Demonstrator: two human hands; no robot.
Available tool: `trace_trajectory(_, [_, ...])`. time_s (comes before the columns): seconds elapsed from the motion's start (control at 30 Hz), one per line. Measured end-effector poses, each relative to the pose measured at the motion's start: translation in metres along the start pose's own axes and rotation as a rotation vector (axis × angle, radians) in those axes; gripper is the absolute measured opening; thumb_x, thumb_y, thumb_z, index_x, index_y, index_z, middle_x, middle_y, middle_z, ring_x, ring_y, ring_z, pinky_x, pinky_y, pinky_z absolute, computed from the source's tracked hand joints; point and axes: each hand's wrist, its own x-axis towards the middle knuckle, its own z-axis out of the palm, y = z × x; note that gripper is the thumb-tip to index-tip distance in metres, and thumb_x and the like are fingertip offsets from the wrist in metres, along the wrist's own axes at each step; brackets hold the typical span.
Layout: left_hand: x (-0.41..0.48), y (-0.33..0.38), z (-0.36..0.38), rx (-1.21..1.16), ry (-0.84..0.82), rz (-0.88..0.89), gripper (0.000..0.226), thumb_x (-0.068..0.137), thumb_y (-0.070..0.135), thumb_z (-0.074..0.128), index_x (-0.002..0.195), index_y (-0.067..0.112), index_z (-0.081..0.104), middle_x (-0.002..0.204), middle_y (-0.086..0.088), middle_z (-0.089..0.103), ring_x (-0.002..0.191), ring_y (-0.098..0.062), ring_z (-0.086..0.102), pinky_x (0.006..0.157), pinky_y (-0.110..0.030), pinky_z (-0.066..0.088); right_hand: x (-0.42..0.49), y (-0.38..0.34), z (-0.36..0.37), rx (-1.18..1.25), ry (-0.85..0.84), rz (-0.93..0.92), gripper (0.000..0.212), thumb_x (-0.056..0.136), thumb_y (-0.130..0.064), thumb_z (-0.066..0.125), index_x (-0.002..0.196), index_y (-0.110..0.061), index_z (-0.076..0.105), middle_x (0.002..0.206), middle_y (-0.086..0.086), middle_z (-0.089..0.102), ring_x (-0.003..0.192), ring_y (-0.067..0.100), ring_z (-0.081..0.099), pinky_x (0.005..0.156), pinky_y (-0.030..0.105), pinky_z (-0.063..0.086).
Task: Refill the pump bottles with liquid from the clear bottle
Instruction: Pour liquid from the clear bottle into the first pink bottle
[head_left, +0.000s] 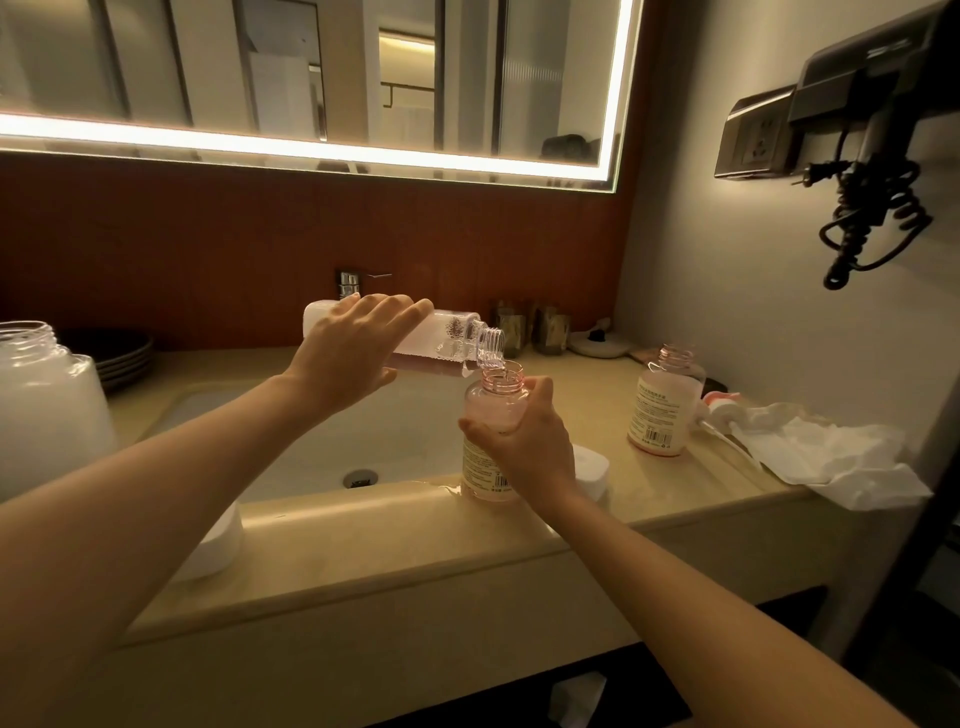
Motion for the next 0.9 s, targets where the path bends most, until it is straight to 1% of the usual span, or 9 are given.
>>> trace_trajectory(0.2, [-0.0005,0.0011,0.0001,0.0,0.003,-0.002,0.094,0.044,0.013,0.092,0.122,0.01,0.041,0.109,-0.018,0.063,0.092,-0.036,0.065,0.074,-0.051,0.054,-0.0007,-0.0006,-0.0015,0.001,0.002,-0.01,0.072,0.066,-0.046,0.077,0.115,-0.014,0.035,0.117,0.008,0.058,0.102,0.024,0.058,0.08,0.039,0.053])
trace_trajectory(0.3, [-0.0008,0.0011,0.0006,0.001,-0.001,-0.007,0.094,0.043,0.013,0.092,0.122,0.01,0.042,0.109,-0.018,0.063,0.091,-0.036,0.065,0.073,-0.051,0.054,-0.0007,-0.0004,-0.0011,0.001,0.002,-0.011,0.073,0.066,-0.047,0.077,0.116,-0.014,0.035,0.116,0.008,0.058,0.101,0.025,0.059,0.08,0.04,0.053])
trace_trajectory(0.53, [0.0008,-0.0003,0.0002,0.008,-0.014,0.003,0.094,0.044,0.014,0.092,0.123,0.01,0.041,0.11,-0.018,0.063,0.093,-0.036,0.064,0.075,-0.051,0.053,-0.0005,-0.0004,-0.0007,-0.011,0.001,-0.006,0.073,0.066,-0.048,0.076,0.117,-0.014,0.035,0.117,0.009,0.058,0.101,0.025,0.058,0.081,0.04,0.053])
trace_trajectory(0.7, [0.0012,-0.0011,0.0009,0.013,-0.024,0.002,0.094,0.047,0.016,0.091,0.125,0.011,0.039,0.112,-0.018,0.062,0.095,-0.035,0.064,0.078,-0.052,0.053,0.0003,0.0001,0.0001,-0.006,0.003,-0.003,0.074,0.065,-0.048,0.077,0.117,-0.015,0.035,0.118,0.009,0.058,0.103,0.026,0.059,0.083,0.043,0.053])
trace_trajectory(0.9, [0.0013,-0.0012,0.0002,0.019,-0.021,0.002,0.092,0.046,0.016,0.091,0.124,0.01,0.041,0.111,-0.018,0.062,0.095,-0.036,0.064,0.076,-0.052,0.053,0.0003,0.0008,0.0006,-0.008,0.002,-0.005,0.075,0.065,-0.048,0.077,0.117,-0.015,0.034,0.117,0.008,0.058,0.102,0.025,0.059,0.083,0.043,0.053])
